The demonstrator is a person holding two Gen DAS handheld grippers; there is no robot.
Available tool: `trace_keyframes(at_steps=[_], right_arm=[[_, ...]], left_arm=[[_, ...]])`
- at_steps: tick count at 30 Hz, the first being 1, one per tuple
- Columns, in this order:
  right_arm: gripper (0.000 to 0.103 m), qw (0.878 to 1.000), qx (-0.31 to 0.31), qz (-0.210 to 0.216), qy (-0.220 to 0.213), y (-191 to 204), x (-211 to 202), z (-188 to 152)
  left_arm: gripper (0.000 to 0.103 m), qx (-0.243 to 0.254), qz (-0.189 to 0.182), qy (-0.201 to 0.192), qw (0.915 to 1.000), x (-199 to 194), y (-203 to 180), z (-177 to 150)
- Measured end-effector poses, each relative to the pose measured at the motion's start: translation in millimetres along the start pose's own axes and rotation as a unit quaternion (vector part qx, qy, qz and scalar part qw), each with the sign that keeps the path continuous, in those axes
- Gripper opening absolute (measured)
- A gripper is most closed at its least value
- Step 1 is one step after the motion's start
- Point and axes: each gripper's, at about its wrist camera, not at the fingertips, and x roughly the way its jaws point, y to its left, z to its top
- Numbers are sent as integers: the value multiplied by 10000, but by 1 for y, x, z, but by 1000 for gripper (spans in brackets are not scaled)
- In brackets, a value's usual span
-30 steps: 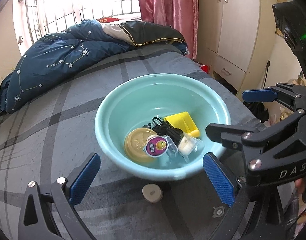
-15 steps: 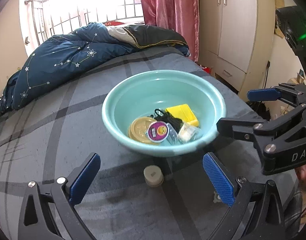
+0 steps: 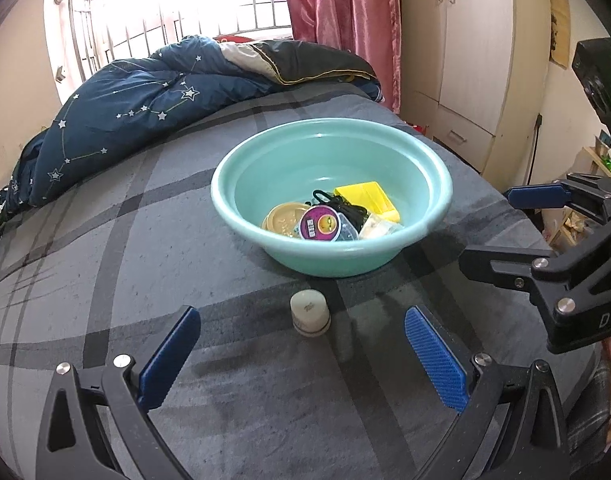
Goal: Organize objects
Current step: 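Withdraw both tools from the basin toward the white bottle and grey cap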
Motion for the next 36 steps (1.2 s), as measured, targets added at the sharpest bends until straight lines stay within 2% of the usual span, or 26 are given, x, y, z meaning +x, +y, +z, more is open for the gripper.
trace_keyframes(at_steps=[14,24,36], right_arm=[[103,9999,-93,57,-38,7,4,-33],[103,9998,-149,87,53,10,18,-61],[103,9997,-208,54,147,12,36,-85]], left_arm=[[103,28,54,14,10000,-1,-3,-32],[103,-115,50,195,9997,8,-1,-62],[103,-156,43,278,9995,18,-3,-79]])
